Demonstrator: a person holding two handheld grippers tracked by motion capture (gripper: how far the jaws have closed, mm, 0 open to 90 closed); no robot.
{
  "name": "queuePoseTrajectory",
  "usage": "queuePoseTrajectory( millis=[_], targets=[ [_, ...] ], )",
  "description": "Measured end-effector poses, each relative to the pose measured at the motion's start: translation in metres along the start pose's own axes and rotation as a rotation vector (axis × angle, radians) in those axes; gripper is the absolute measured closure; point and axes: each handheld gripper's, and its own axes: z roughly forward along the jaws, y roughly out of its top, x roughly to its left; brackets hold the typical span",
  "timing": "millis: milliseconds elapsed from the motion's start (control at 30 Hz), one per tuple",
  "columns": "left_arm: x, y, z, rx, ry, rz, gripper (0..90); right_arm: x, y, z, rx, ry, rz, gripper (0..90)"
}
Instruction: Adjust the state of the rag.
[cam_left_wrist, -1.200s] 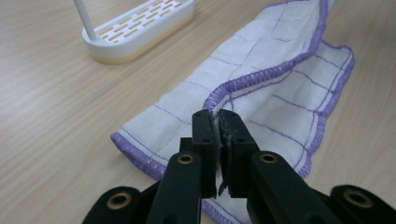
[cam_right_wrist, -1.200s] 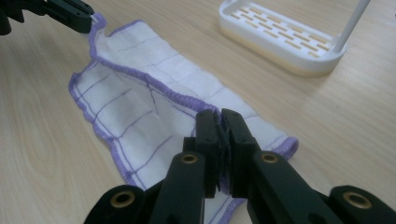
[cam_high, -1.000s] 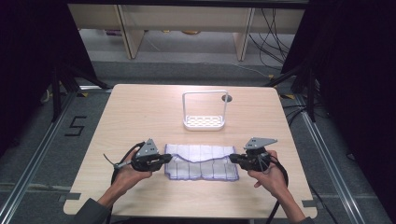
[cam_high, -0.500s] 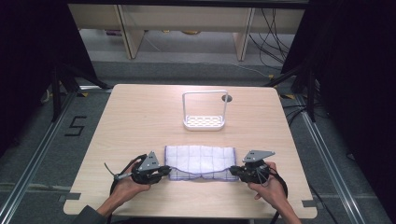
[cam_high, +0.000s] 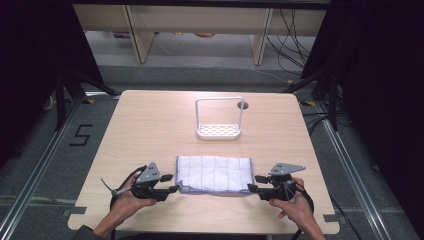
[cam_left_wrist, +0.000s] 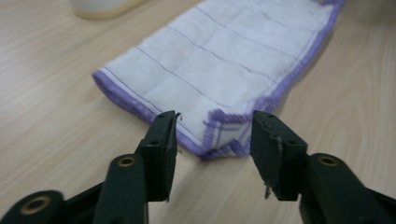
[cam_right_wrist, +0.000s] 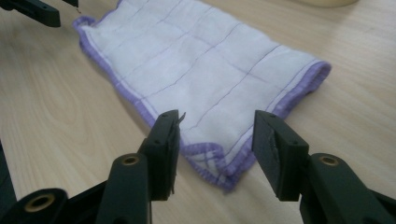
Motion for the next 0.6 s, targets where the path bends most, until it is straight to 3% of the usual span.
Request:
queuePoseTrajectory(
  millis=[33, 67, 100, 167, 267, 300, 367, 433, 467, 500, 600],
  targets=[
    [0.006, 0.007, -0.002, -0.021, 0.001, -0.027, 47.0, -0.006, 0.004, -0.002, -0.019, -0.031, 0.015, 48.3],
    [0.006, 0.007, -0.002, -0.021, 0.001, -0.027, 46.4, -0.006, 0.004, -0.002, -0.019, -0.031, 0.015, 48.3],
    [0.012, 0.013, -0.002, -0.027, 0.032, -0.049, 45.5, -0.012, 0.009, 0.0, -0.041, -0.047, 0.035, 46.5],
    [0.017, 0.017, -0.001, -0.022, 0.033, -0.051, 45.0, -0.013, 0.012, 0.001, -0.05, -0.066, 0.06, 46.4],
    [0.024, 0.022, 0.003, -0.016, 0.047, -0.072, 43.5, -0.024, 0.021, 0.005, -0.041, -0.104, 0.04, 46.1],
    [0.026, 0.023, 0.007, -0.012, 0.058, -0.075, 43.5, -0.023, 0.023, 0.008, -0.037, -0.108, 0.07, 46.0],
    [0.032, 0.026, 0.016, 0.02, 0.072, -0.083, 41.9, -0.031, 0.033, 0.014, -0.014, -0.158, 0.019, 45.8],
    [0.034, 0.027, 0.019, 0.025, 0.073, -0.09, 41.3, -0.033, 0.036, 0.018, -0.024, -0.152, 0.014, 45.9],
    [0.037, 0.029, 0.022, 0.049, 0.081, -0.082, 40.2, -0.032, 0.038, 0.019, -0.012, -0.163, 0.046, 45.7],
    [0.04, 0.031, 0.026, 0.051, 0.085, -0.087, 39.5, -0.037, 0.043, 0.025, -0.001, -0.176, 0.017, 45.4],
    [0.045, 0.035, 0.038, 0.075, 0.075, -0.089, 38.8, -0.042, 0.047, 0.031, 0.006, -0.182, 0.017, 45.2]
  ],
)
